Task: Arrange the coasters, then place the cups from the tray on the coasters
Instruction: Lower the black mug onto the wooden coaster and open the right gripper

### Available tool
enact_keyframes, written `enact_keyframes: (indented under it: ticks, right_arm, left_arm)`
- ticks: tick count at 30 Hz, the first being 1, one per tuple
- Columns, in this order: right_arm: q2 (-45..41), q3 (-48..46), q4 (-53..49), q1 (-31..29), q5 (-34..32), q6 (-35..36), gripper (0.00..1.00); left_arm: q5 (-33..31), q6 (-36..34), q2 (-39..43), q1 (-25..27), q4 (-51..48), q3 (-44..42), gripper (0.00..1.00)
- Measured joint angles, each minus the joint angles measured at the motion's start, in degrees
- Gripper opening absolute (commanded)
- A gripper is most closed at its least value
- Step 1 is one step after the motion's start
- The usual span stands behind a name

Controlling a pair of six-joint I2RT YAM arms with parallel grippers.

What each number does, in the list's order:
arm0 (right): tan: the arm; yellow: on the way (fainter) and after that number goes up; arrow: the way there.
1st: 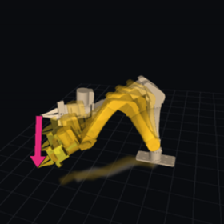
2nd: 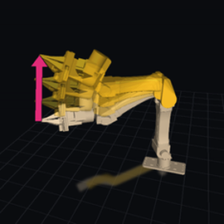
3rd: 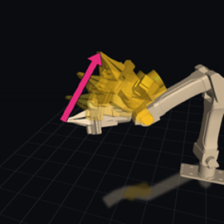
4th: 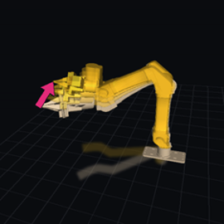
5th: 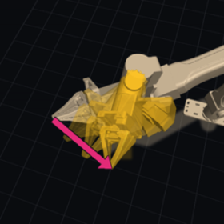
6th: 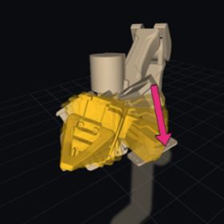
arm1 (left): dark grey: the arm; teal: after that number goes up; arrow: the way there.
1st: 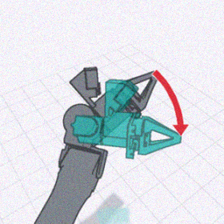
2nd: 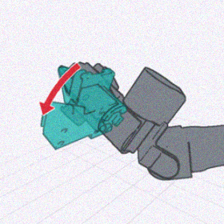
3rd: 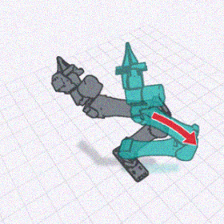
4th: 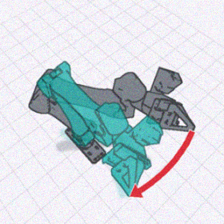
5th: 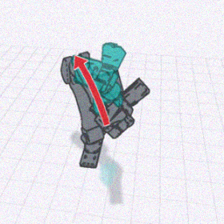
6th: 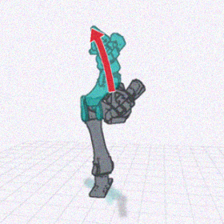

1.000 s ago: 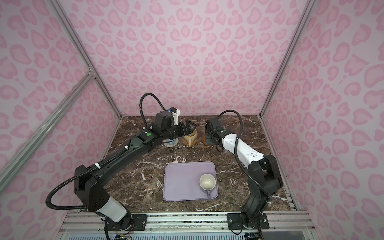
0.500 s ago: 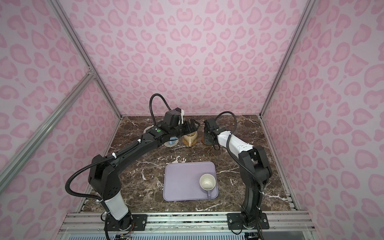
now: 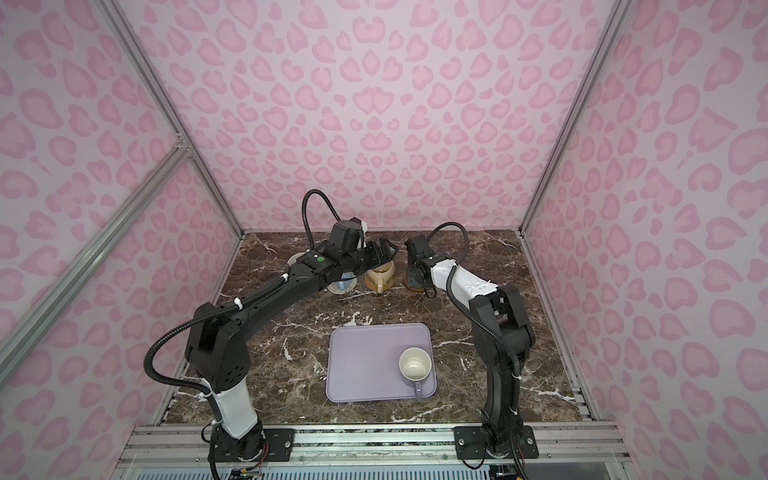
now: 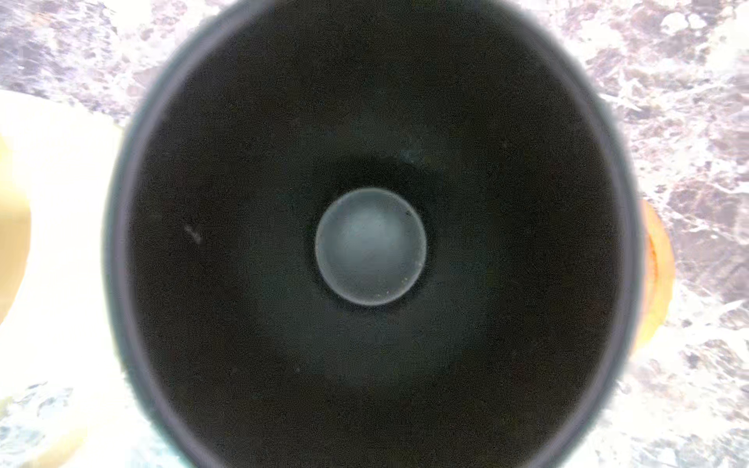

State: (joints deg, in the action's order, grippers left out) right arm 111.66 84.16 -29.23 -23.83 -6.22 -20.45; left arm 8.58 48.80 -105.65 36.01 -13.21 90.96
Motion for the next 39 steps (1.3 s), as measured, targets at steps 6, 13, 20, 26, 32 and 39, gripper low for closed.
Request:
enact_keyframes:
  ticks: [6,13,20,26,32,39]
  right_arm:
    - [-0.1,-1.1,0.2,0.0,-0.2,-0.2,0.0]
    - [-0.1,-1.4,0.6,0.0,0.2,-0.4,0.0]
    - [-0.1,-2.1,0.2,0.0,-0.2,-1.4,0.0]
    - [0.2,-2.0,0.5,-0.1,-0.2,-1.4,0.03]
    - [1.0,-0.9,0.4,-0.1,0.2,-1.4,0.04]
    - [1.5,-0.4,0.6,-0.1,0.2,-1.2,0.04]
  left_arm:
    - [0.2,0.2,0.0,0.0,0.0,0.0,0.98]
    - [1.7,1.1,-0.5,-0.1,1.0,-0.1,0.98]
    - [3.0,1.6,-0.5,-0.2,1.3,-0.4,0.98]
    - [3.0,1.9,-0.5,-0.2,1.3,-0.7,0.98]
    - [2.7,2.1,-0.2,-0.2,1.3,-1.3,0.98]
    - [2.5,2.1,0.2,-0.2,1.3,-2.1,0.98]
